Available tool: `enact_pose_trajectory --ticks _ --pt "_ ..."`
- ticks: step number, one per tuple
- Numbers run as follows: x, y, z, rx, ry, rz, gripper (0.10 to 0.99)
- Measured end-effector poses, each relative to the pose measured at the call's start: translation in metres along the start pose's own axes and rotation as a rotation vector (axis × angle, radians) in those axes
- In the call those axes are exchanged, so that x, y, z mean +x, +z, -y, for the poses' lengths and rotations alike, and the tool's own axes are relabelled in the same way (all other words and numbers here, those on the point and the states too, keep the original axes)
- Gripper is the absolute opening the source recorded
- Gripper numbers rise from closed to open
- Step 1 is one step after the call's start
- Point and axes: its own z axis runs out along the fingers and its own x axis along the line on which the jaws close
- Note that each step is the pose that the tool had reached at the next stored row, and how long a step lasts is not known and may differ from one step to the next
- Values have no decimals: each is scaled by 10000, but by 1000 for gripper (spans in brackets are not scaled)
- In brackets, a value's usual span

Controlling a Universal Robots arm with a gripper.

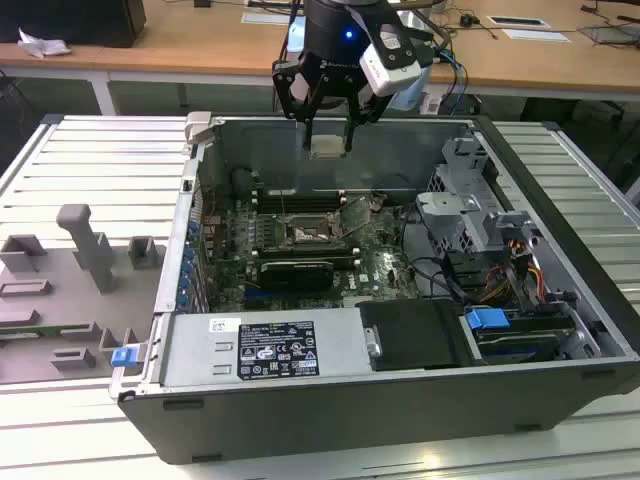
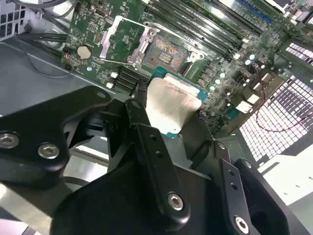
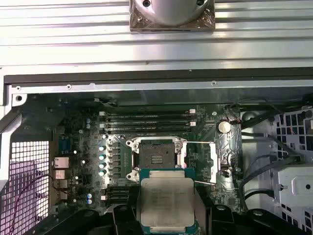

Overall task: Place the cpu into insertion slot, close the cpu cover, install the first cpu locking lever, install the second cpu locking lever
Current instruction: 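Place the cpu into insertion slot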

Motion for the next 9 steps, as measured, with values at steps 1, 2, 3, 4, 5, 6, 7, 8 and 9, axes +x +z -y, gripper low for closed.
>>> enact_pose_trajectory --ticks 1,2,3,4,5,6,7,8,9 --pt "0 0 0 -1 73 6 525" --pt "0 1 0 -2 180 15 525" --pt "0 1 0 -3 219 19 525" --pt "0 8 1 -5 250 22 525" --pt "0 11 1 -3 251 22 525" --pt "0 14 1 -3 252 22 525" --pt "0 17 1 -5 252 23 525" --pt "-1 23 2 -5 251 23 525" --pt "0 24 2 -3 252 22 525"
